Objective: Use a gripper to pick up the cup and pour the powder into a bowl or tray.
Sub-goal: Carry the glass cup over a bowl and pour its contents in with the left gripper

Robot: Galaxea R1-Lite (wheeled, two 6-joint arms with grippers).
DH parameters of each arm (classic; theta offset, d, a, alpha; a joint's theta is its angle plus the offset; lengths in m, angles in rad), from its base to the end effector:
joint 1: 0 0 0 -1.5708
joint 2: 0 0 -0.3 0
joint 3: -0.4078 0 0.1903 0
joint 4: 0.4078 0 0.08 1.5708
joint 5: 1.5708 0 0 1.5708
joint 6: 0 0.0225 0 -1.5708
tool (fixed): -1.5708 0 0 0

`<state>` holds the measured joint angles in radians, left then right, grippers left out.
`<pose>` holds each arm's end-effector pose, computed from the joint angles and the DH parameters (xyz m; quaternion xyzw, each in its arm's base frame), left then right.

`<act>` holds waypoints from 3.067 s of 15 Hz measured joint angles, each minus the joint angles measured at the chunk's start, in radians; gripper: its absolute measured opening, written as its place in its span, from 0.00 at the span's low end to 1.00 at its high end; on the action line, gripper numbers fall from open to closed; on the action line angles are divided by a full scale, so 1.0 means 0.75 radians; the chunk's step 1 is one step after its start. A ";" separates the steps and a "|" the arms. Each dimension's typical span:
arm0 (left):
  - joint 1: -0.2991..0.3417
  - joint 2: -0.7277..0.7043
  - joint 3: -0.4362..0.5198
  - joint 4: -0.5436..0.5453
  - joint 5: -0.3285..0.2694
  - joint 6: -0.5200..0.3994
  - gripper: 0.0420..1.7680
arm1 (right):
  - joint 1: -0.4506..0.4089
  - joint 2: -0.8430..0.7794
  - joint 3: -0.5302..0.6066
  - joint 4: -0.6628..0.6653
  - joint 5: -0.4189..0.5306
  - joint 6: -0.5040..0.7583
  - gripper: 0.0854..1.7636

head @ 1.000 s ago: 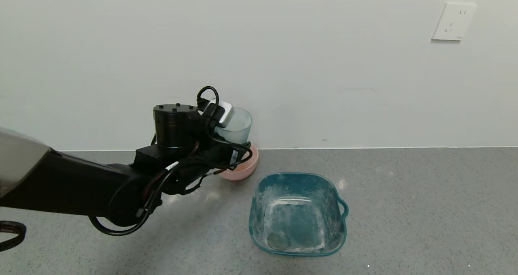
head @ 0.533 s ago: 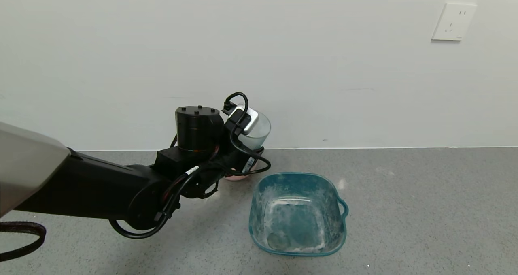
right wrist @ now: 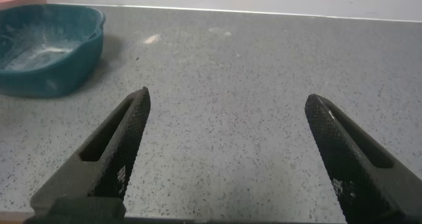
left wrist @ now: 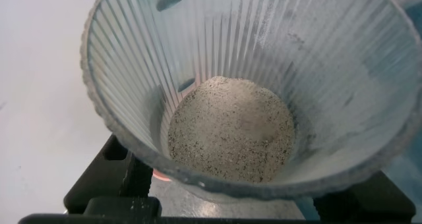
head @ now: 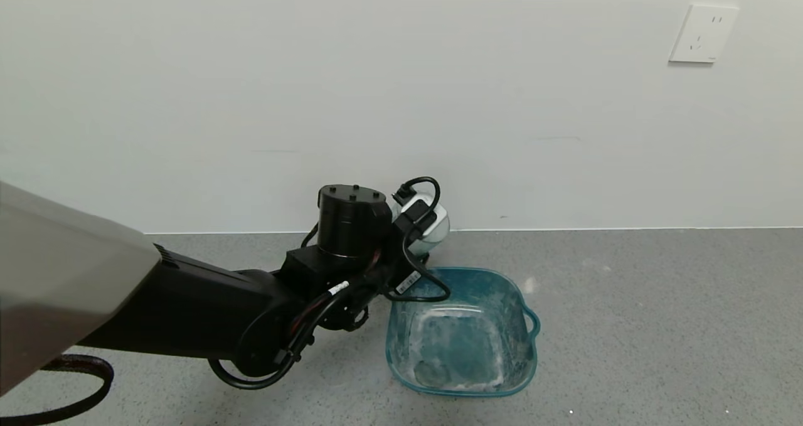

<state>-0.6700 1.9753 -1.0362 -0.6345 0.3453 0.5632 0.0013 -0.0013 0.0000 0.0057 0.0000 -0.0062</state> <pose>0.3015 -0.2292 0.1490 0.3419 0.0830 -0.1903 0.9165 -0.0229 0.0000 0.0749 -0.0031 0.0022 0.0007 1.0000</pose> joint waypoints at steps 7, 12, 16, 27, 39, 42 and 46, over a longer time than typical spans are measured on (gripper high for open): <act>-0.081 0.010 -0.094 0.255 0.119 0.122 0.73 | 0.000 0.000 0.000 0.000 0.000 0.001 0.97; -0.124 0.036 -0.117 0.294 0.226 0.233 0.73 | 0.000 0.000 0.000 0.001 0.000 -0.001 0.97; -0.140 0.062 -0.131 0.295 0.264 0.338 0.73 | 0.000 0.000 0.000 0.000 0.000 0.000 0.97; -0.134 0.052 -0.118 0.288 0.331 0.620 0.73 | 0.000 0.000 0.000 0.000 0.000 -0.001 0.97; -0.140 0.031 -0.089 0.277 0.398 0.930 0.73 | 0.000 0.000 0.000 0.001 0.000 -0.001 0.97; -0.157 0.030 -0.092 0.270 0.432 0.985 0.73 | 0.000 0.000 0.000 0.000 0.000 0.000 0.97; -0.182 0.026 -0.083 0.269 0.439 1.065 0.73 | 0.000 0.000 0.000 0.001 0.000 -0.001 0.97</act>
<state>-0.8062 1.9949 -1.0983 -0.4330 0.6745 1.3619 0.0013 -0.0013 0.0000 0.0062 0.0000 -0.0070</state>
